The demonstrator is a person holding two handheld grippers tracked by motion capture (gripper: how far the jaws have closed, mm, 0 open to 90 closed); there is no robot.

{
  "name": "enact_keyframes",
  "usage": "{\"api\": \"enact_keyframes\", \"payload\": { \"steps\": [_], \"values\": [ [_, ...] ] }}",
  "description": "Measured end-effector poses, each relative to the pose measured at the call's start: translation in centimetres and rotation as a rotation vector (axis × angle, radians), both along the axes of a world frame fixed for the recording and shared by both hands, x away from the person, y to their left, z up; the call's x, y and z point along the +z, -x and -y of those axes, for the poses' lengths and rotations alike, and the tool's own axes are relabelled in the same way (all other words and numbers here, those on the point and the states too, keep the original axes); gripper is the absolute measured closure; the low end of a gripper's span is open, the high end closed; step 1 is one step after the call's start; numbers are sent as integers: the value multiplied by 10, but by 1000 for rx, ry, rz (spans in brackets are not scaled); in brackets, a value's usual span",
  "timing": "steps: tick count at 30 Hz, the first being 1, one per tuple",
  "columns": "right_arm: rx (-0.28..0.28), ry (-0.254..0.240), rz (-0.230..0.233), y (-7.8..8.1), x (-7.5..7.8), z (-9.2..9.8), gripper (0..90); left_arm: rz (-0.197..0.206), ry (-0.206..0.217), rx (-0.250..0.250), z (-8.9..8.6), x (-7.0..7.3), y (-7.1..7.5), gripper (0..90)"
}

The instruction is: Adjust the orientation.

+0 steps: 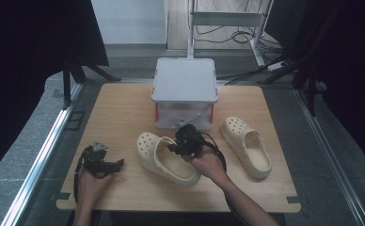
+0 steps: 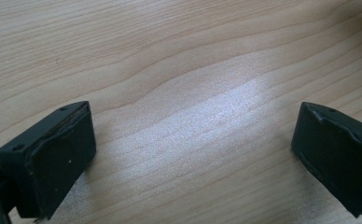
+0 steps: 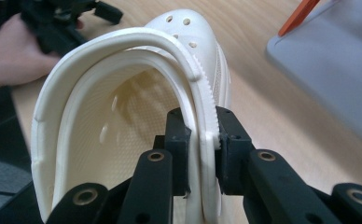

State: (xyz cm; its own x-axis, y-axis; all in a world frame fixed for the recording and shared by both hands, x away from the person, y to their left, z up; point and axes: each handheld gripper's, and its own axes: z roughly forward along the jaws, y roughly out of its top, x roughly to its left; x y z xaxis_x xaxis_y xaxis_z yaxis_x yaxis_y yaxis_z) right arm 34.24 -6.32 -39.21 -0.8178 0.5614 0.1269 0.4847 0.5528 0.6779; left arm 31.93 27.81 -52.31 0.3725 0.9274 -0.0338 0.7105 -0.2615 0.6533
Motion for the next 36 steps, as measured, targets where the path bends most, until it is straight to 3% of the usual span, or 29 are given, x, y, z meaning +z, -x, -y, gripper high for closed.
{"api": "enact_keyframes", "payload": {
  "steps": [2, 4, 6, 8, 9, 16, 20, 22, 23, 25, 26, 27, 28, 32, 36],
  "values": [
    [0, -19, -5, 15, -5, 15, 768, 1, -1, 0, 0, 0, 0, 0],
    [1, -20, -6, 18, -7, 19, 769, 0, -1, 0, 0, 0, 0, 0],
    [0, -32, -17, 34, -18, 34, 768, 1, -1, 0, 0, 0, 0, 0],
    [-4, -35, -22, 37, -21, 38, 768, 1, -1, 0, 0, 0, 0, 0],
    [-8, -43, -25, 45, -32, 47, 768, 1, -1, 0, 0, 0, 0, 0],
    [-16, -42, -50, 51, -61, 65, 766, 2, 1, 3, 0, 0, 0, 0],
    [-9, 8, -20, 52, -71, 70, 758, 2, 1, 3, 0, 0, 0, 0],
    [3, -13, -33, 50, -71, 73, 735, 2, 1, 4, 0, 0, 0, 0],
    [36, 15, -20, 51, -70, 73, 635, 2, 1, 4, 1, 0, 0, 0],
    [41, 26, -13, 51, -69, 73, 597, 2, 1, 4, 1, 0, 0, 0],
    [43, 42, 2, 53, -65, 76, 497, 2, 1, 4, 1, 0, 0, 0],
    [43, 42, 2, 53, -65, 76, 497, 2, 1, 5, 1, 0, 0, 0],
    [36, 31, 9, 52, -60, 81, 431, 2, 1, 4, 1, 0, 0, 0],
    [28, 14, 9, 50, -50, 93, 350, 2, 1, 4, 1, 0, 0, 0],
    [-16, 28, 19, 44, -39, 110, 282, 2, 0, 4, 0, 0, 0, 0]
  ]
}}
